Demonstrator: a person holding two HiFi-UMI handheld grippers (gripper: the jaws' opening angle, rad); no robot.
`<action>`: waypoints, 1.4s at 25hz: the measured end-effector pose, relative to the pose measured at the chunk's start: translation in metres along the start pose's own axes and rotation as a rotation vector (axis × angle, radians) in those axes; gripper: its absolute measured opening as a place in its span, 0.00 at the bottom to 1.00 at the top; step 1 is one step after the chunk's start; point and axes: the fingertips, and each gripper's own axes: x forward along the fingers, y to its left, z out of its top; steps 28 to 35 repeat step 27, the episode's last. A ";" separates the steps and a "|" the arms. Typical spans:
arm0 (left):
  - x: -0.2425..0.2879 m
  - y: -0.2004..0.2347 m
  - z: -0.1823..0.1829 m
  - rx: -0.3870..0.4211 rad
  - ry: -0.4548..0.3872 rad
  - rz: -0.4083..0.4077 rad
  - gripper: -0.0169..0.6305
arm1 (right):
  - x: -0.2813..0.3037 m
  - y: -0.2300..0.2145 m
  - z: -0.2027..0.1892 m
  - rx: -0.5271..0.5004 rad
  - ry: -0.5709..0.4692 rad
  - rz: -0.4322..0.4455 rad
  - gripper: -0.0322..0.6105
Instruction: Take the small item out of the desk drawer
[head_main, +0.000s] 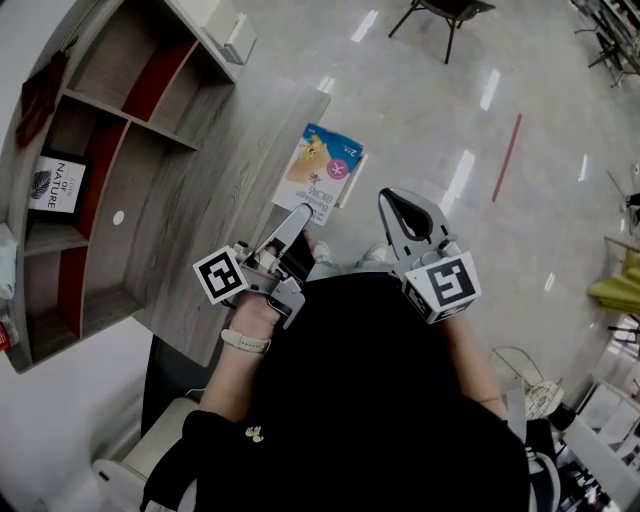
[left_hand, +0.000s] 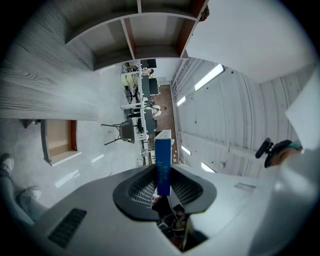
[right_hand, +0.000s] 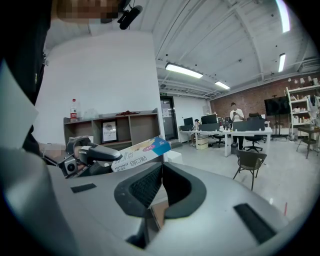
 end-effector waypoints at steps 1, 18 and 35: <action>0.000 0.000 0.000 0.000 0.002 0.000 0.16 | 0.000 -0.001 0.000 0.003 0.001 -0.009 0.05; 0.007 0.000 0.002 0.027 0.023 0.001 0.16 | 0.000 -0.007 0.000 0.006 0.002 -0.026 0.05; 0.010 0.003 0.004 0.013 0.024 0.001 0.16 | 0.000 -0.011 -0.005 0.005 0.022 -0.036 0.05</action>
